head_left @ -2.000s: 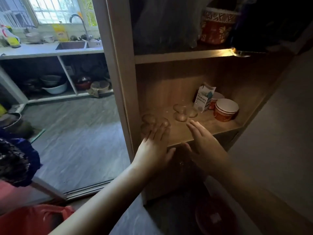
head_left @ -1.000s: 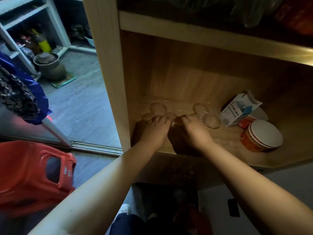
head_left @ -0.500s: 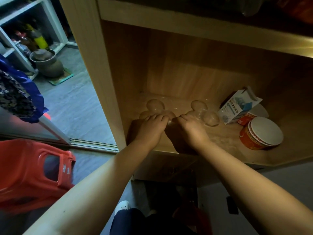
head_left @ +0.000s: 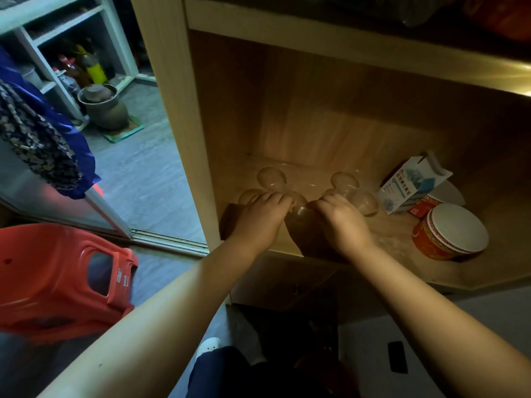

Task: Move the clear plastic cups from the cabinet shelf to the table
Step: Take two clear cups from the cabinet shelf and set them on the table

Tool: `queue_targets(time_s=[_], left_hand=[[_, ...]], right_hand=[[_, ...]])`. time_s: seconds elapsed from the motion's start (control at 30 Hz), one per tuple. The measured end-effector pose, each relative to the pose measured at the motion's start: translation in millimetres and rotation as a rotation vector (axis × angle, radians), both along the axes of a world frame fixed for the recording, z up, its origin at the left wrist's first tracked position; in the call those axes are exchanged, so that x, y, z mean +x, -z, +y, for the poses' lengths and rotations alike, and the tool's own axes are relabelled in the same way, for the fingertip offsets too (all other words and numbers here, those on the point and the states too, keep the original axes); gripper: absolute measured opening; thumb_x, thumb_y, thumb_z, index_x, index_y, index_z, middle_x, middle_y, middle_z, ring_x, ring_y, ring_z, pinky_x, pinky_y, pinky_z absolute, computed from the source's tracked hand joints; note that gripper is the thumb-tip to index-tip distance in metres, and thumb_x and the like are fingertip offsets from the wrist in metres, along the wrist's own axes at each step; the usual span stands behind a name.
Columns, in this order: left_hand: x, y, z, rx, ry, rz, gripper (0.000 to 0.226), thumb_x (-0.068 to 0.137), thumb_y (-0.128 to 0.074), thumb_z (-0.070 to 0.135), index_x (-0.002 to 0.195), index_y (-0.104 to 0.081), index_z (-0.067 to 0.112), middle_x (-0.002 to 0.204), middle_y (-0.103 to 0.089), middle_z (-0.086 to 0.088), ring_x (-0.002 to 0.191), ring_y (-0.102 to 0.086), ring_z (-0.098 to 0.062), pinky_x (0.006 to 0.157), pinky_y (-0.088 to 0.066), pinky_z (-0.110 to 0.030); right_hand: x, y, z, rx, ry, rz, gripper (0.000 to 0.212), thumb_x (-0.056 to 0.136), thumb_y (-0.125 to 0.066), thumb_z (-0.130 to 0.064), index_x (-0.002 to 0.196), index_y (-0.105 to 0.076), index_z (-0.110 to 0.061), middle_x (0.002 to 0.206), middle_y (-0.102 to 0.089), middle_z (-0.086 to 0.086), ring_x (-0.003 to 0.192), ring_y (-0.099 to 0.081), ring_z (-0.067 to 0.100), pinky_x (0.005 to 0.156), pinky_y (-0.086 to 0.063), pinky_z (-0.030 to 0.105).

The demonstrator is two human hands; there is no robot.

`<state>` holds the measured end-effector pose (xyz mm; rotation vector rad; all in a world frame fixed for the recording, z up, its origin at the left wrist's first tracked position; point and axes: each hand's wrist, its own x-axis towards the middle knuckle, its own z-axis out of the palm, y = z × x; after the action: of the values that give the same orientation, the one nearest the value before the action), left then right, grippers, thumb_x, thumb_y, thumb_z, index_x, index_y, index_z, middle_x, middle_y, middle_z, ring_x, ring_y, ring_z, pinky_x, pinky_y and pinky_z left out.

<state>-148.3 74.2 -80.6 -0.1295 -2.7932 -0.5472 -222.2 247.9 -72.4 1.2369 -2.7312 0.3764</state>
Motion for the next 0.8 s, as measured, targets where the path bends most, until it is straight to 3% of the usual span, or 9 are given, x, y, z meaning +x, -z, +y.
queue_targets(time_s=[0.13, 0.27, 0.4, 0.47, 0.6, 0.73, 0.8], left_hand=[[15, -20, 8, -0.002, 0.011, 0.076, 0.035, 0.080, -0.059, -0.001, 0.112, -0.056, 0.015, 0.108, -0.065, -0.006, 0.103, -0.057, -0.024, 0.090, -0.040, -0.035], [30, -48, 11, -0.001, 0.032, 0.183, 0.034, 0.081, -0.058, 0.000, 0.112, -0.058, 0.014, 0.106, -0.066, -0.005, 0.102, -0.058, -0.021, 0.088, -0.039, -0.031], [46, -79, 12, -0.015, 0.058, 0.283, 0.029, 0.082, -0.058, 0.001, 0.109, -0.060, 0.013, 0.101, -0.067, -0.006, 0.096, -0.059, -0.021, 0.084, -0.036, -0.026], [57, -95, 13, -0.029, 0.096, 0.326, 0.028, 0.080, -0.060, 0.000, 0.105, -0.062, 0.012, 0.096, -0.068, -0.007, 0.091, -0.061, -0.022, 0.082, -0.042, -0.028], [90, -114, 1, -0.015, 0.130, 0.382, 0.023, 0.082, -0.062, 0.001, 0.103, -0.063, 0.010, 0.099, -0.069, -0.008, 0.088, -0.063, -0.025, 0.078, -0.047, -0.034], [147, -118, -39, 0.028, 0.083, 0.379, 0.014, 0.089, -0.053, 0.011, 0.100, -0.061, 0.015, 0.101, -0.066, -0.003, 0.091, -0.059, -0.024, 0.076, -0.045, -0.035], [186, -119, -65, -0.008, 0.031, 0.363, 0.021, 0.088, -0.045, 0.016, 0.097, -0.063, 0.013, 0.094, -0.068, -0.006, 0.086, -0.062, -0.029, 0.074, -0.047, -0.036]], right_hand=[[14, -19, 9, -0.128, -0.034, 0.045, 0.027, 0.080, -0.066, -0.001, 0.106, -0.064, -0.005, 0.098, -0.066, 0.012, 0.092, -0.058, 0.032, 0.073, -0.051, 0.046], [34, -45, 15, -0.211, -0.044, 0.144, 0.020, 0.085, -0.063, -0.005, 0.104, -0.065, -0.004, 0.096, -0.065, 0.013, 0.091, -0.058, 0.030, 0.070, -0.051, 0.045], [60, -74, 19, -0.294, -0.002, 0.235, 0.022, 0.086, -0.061, -0.007, 0.107, -0.064, -0.008, 0.099, -0.066, 0.010, 0.094, -0.057, 0.023, 0.076, -0.045, 0.026], [74, -88, 18, -0.302, 0.041, 0.295, 0.020, 0.087, -0.061, -0.008, 0.106, -0.065, -0.008, 0.099, -0.067, 0.009, 0.093, -0.058, 0.021, 0.078, -0.040, 0.020], [111, -108, 9, -0.325, 0.058, 0.399, 0.018, 0.086, -0.062, -0.007, 0.103, -0.067, -0.008, 0.098, -0.069, 0.008, 0.089, -0.060, 0.021, 0.077, -0.042, 0.020], [160, -110, -21, -0.330, 0.015, 0.411, 0.018, 0.082, -0.065, -0.004, 0.100, -0.068, -0.005, 0.098, -0.070, 0.012, 0.088, -0.063, 0.027, 0.073, -0.045, 0.026], [190, -106, -47, -0.364, -0.005, 0.388, 0.018, 0.083, -0.065, -0.004, 0.100, -0.069, -0.007, 0.097, -0.069, 0.011, 0.090, -0.061, 0.026, 0.076, -0.043, 0.026]])
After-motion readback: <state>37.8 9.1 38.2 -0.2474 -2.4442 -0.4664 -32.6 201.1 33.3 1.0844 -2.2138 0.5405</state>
